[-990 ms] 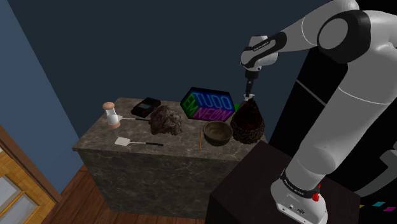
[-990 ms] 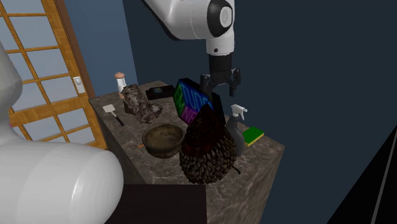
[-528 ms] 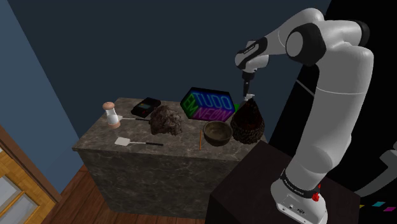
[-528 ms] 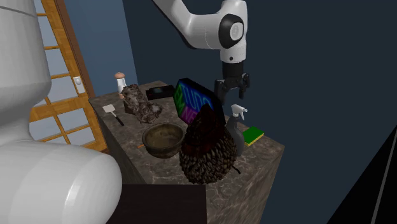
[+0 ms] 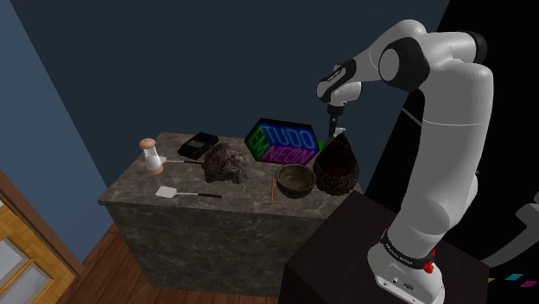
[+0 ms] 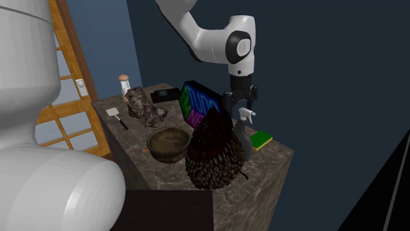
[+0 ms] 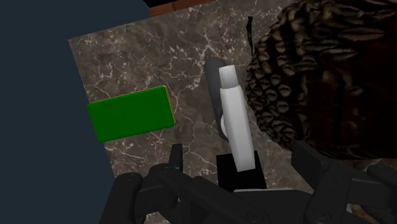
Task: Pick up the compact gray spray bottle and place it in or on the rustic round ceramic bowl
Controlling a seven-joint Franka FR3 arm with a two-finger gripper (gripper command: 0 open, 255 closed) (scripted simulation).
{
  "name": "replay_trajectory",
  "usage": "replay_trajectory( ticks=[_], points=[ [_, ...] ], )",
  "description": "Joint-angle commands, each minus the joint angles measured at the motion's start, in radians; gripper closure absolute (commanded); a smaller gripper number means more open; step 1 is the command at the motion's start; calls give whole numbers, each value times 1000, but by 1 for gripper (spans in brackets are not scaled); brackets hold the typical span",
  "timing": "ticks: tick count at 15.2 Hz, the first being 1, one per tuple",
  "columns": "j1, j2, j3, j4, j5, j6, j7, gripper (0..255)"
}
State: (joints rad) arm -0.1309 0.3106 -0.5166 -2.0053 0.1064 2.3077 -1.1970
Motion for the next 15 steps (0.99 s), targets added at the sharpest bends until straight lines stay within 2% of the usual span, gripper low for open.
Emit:
replay_trajectory(
  ticks=[1,6,7,15],
  points=[
    [-1,3,1,-1,2,4,-1,0],
    [-1,3,1,-1,2,4,-1,0],
    [-1,3,1,-1,2,4,-1,255],
    [-1,3,1,0,2,3,-1,255]
  ],
)
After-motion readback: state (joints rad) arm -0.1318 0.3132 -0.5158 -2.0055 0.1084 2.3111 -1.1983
